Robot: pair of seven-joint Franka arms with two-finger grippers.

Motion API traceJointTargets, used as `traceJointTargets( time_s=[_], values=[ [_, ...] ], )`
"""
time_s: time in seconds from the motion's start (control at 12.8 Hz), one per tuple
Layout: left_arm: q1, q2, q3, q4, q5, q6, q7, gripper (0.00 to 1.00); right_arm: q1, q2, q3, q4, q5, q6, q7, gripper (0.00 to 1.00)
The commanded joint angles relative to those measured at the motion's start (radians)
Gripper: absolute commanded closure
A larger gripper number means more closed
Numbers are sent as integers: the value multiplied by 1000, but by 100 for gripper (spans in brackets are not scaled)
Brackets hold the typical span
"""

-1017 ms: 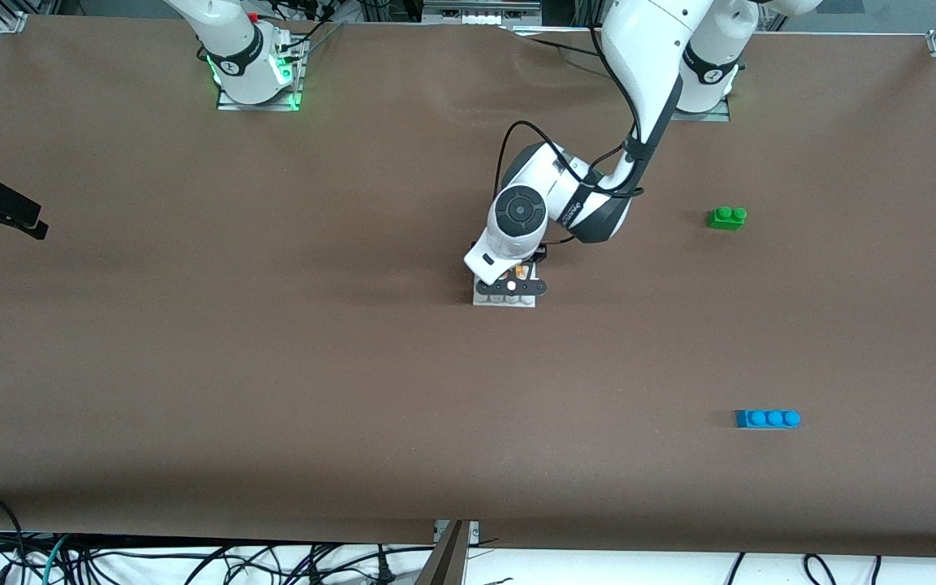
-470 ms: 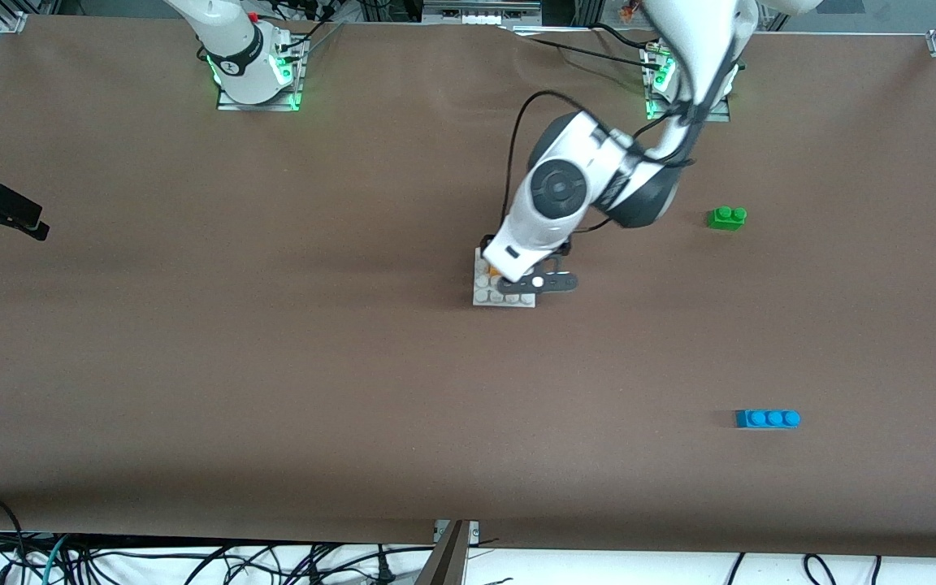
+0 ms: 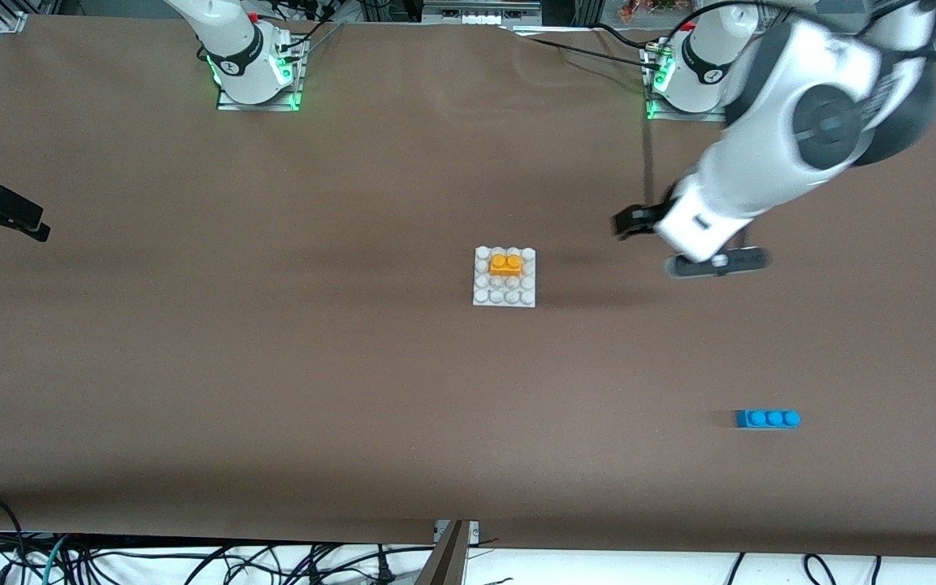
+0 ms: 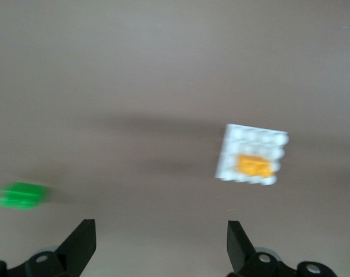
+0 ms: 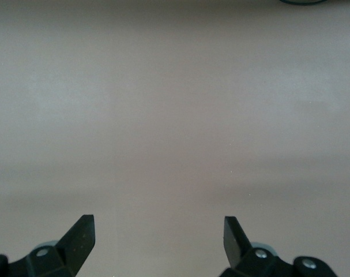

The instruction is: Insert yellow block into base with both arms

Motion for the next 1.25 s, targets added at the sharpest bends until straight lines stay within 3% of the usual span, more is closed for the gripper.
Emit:
traceJointTargets(
  time_s=[0.0, 0.16, 0.47, 1.17],
  values=[
    [34, -130, 83, -77, 117, -36, 194, 0, -6, 8, 1, 20, -1, -2, -17, 1],
    [48, -167, 184, -89, 134, -44, 308, 0, -6, 10, 1, 20, -1, -2, -15, 1],
    [145, -169, 186, -80, 135, -36, 351, 0, -6, 13, 1, 20, -1, -2, -15, 1],
    [157, -197, 180, -81, 131, 2, 351, 0, -3, 13, 3, 20, -3, -2, -17, 1]
  ],
)
